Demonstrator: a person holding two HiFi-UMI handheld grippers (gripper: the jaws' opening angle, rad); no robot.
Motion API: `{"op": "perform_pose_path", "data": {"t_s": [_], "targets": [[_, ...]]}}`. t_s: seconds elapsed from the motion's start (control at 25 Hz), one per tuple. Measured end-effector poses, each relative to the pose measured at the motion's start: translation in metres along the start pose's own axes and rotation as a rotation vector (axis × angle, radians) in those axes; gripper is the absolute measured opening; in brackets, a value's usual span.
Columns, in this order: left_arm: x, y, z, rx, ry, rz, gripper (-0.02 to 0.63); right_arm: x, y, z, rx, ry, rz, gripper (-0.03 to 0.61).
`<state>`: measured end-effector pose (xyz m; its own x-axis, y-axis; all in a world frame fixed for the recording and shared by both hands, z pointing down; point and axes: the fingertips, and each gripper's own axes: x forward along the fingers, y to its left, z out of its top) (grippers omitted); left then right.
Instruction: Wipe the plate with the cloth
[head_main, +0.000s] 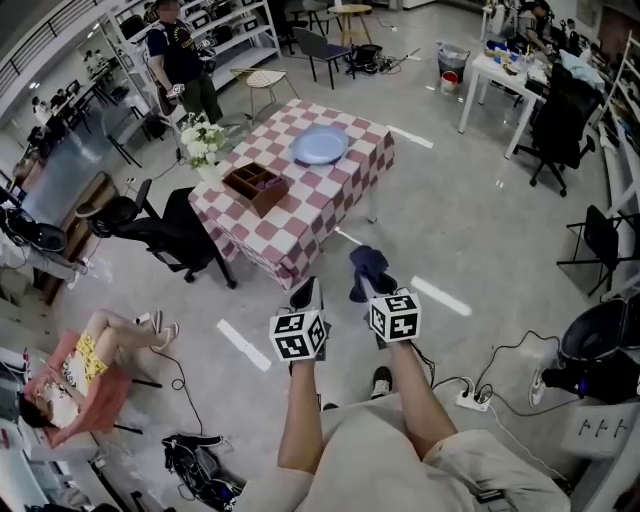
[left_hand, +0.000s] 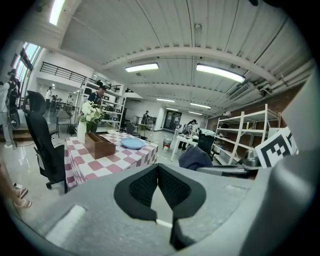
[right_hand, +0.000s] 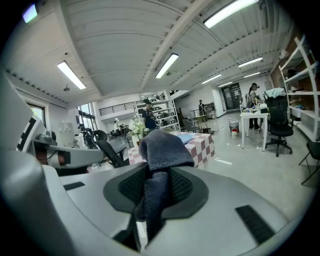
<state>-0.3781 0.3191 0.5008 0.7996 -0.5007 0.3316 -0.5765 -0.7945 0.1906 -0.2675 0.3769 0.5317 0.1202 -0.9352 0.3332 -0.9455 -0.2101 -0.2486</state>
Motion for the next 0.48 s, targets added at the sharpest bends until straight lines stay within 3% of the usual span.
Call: {"op": "perform_pose_path", "data": {"t_s": [0.24,0.48], "targets": [[0.036,-0.008,-0.004,0.004,-0.004,0.038,0.011,0.012,-0.034,0.014,-0.009,-0.006,0.094,0.100],[0.062,-0.015,-0.010,0.005,0.027,0.072,0.011,0.012,-0.083,0.018,0.051,0.004,0.120,0.100]]}}
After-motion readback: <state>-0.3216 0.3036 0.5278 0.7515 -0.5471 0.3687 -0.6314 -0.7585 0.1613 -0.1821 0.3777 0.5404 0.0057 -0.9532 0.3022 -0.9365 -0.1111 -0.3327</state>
